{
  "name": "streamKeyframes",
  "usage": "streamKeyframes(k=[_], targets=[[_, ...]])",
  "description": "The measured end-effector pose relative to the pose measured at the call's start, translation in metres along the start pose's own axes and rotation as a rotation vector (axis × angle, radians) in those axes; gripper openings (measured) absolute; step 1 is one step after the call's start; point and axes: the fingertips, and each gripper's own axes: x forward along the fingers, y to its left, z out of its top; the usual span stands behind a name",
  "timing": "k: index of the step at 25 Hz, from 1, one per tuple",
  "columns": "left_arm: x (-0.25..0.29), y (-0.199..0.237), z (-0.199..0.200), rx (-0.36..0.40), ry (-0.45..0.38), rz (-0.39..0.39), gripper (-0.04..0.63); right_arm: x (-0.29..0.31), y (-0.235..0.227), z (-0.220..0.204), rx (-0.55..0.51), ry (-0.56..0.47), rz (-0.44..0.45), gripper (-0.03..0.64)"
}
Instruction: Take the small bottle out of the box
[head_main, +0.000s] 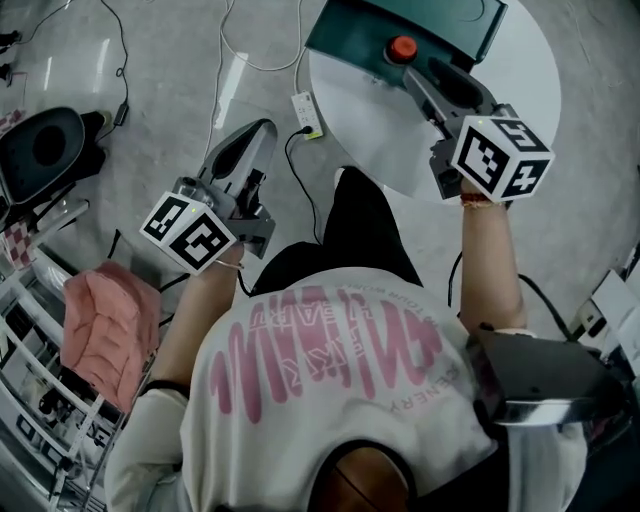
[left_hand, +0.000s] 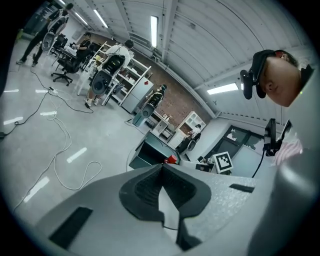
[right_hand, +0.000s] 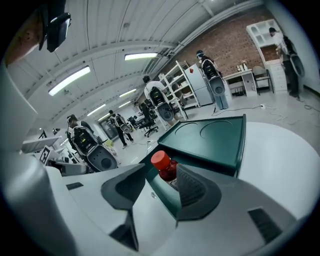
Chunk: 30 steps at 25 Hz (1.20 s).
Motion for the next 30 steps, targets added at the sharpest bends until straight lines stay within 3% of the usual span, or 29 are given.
streamKeyframes(k=[8,30], targets=[[0.003,-0.004,0.001,-0.004,0.029,0.001,0.008,0.024,0.008,0.016,-0.138,0.007,-0.032,0.209],[0.005,-0.012,0.006,0.003,0.038,-0.019,0.008,0.037,0.0,0.018,-0.118,0.032,-0.085,0.153]])
